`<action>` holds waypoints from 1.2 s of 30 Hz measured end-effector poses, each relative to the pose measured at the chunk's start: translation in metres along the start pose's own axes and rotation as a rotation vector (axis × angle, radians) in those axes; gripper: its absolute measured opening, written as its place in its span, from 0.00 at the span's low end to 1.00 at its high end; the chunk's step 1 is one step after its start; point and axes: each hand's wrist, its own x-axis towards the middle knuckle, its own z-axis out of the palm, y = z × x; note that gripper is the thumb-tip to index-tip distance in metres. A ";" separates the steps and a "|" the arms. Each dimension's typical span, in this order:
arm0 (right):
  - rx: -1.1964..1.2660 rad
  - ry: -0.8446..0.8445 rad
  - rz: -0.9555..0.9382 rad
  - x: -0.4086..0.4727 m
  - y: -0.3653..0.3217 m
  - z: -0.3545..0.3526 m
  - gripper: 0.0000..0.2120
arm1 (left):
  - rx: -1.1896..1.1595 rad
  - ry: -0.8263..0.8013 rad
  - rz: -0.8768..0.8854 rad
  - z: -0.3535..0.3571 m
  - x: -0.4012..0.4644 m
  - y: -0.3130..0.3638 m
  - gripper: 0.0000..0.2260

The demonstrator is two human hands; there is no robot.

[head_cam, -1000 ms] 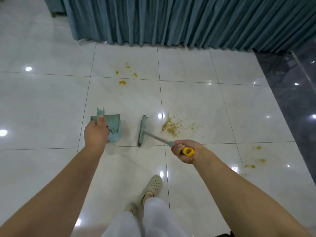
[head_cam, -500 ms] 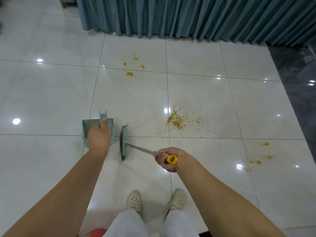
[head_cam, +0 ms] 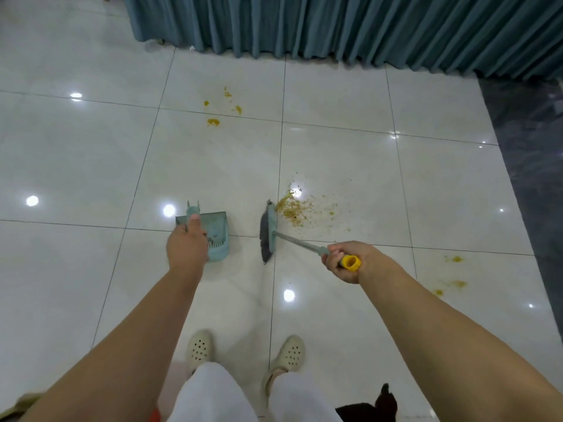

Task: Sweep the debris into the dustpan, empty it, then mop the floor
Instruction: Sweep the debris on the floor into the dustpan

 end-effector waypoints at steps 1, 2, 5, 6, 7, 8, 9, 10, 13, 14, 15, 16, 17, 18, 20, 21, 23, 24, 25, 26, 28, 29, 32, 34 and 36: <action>-0.009 0.002 -0.013 -0.002 -0.007 -0.011 0.06 | -0.006 -0.001 0.001 0.010 -0.009 -0.001 0.20; -0.022 -0.003 -0.022 -0.003 -0.014 -0.021 0.07 | -0.009 -0.004 0.006 0.018 -0.016 -0.002 0.21; -0.063 -0.020 -0.030 -0.008 -0.026 -0.044 0.06 | -0.034 0.009 0.011 0.035 -0.037 -0.005 0.22; -0.086 -0.029 -0.029 -0.011 -0.028 -0.050 0.05 | -0.045 0.014 0.014 0.038 -0.042 -0.006 0.21; -0.114 -0.038 -0.025 -0.014 -0.028 -0.054 0.05 | -0.048 0.018 0.020 0.040 -0.047 -0.007 0.21; -0.146 -0.045 -0.020 -0.016 -0.027 -0.058 0.05 | -0.048 0.022 0.024 0.041 -0.051 -0.008 0.20; -0.174 -0.054 -0.012 -0.018 -0.024 -0.061 0.06 | -0.052 0.026 0.025 0.042 -0.056 -0.008 0.20; -0.195 -0.066 0.003 -0.020 -0.021 -0.063 0.06 | -0.061 0.028 0.022 0.041 -0.059 -0.008 0.21; -0.241 -0.109 0.068 -0.023 -0.004 -0.063 0.07 | -0.070 0.049 0.021 0.037 -0.067 -0.008 0.21; -0.248 -0.123 0.090 -0.023 0.002 -0.061 0.07 | -0.065 0.061 0.028 0.035 -0.070 -0.008 0.21; -0.249 -0.135 0.110 -0.023 0.009 -0.060 0.07 | -0.058 0.073 0.035 0.032 -0.072 -0.009 0.21; -0.248 -0.144 0.128 -0.022 0.016 -0.059 0.07 | -0.051 0.083 0.043 0.030 -0.075 -0.010 0.21; -0.247 -0.150 0.145 -0.021 0.022 -0.059 0.06 | -0.046 0.091 0.050 0.028 -0.077 -0.011 0.21; -0.247 -0.151 0.158 -0.020 0.028 -0.059 0.06 | -0.045 0.098 0.055 0.026 -0.080 -0.011 0.21; -0.245 -0.146 0.173 -0.016 0.035 -0.063 0.06 | -0.048 0.101 0.062 0.025 -0.085 -0.010 0.21; -0.239 -0.142 0.174 -0.015 0.037 -0.065 0.06 | -0.050 0.100 0.063 0.025 -0.088 -0.010 0.21; -0.224 -0.121 0.167 -0.014 0.036 -0.073 0.06 | -0.046 0.098 0.069 0.027 -0.093 -0.008 0.21; -0.217 -0.108 0.155 -0.014 0.034 -0.077 0.06 | -0.042 0.099 0.073 0.028 -0.095 -0.007 0.22; -0.209 -0.095 0.138 -0.013 0.031 -0.081 0.06 | -0.038 0.099 0.074 0.030 -0.097 -0.005 0.22; -0.198 -0.081 0.118 -0.013 0.028 -0.084 0.06 | -0.038 0.098 0.071 0.032 -0.098 -0.004 0.22; -0.179 -0.056 0.082 -0.014 0.021 -0.091 0.07 | -0.042 0.083 0.071 0.036 -0.099 -0.003 0.21; -0.176 -0.049 0.069 -0.015 0.018 -0.094 0.07 | -0.040 0.071 0.073 0.038 -0.099 -0.003 0.21; -0.162 -0.060 0.048 -0.021 0.010 -0.103 0.07 | -0.020 0.040 0.080 0.045 -0.097 -0.002 0.21; -0.159 -0.065 0.025 -0.027 0.008 -0.104 0.07 | 0.020 0.008 0.099 0.052 -0.095 0.002 0.21; -0.172 -0.054 -0.015 -0.032 0.008 -0.100 0.07 | 0.045 -0.033 0.126 0.059 -0.091 0.011 0.22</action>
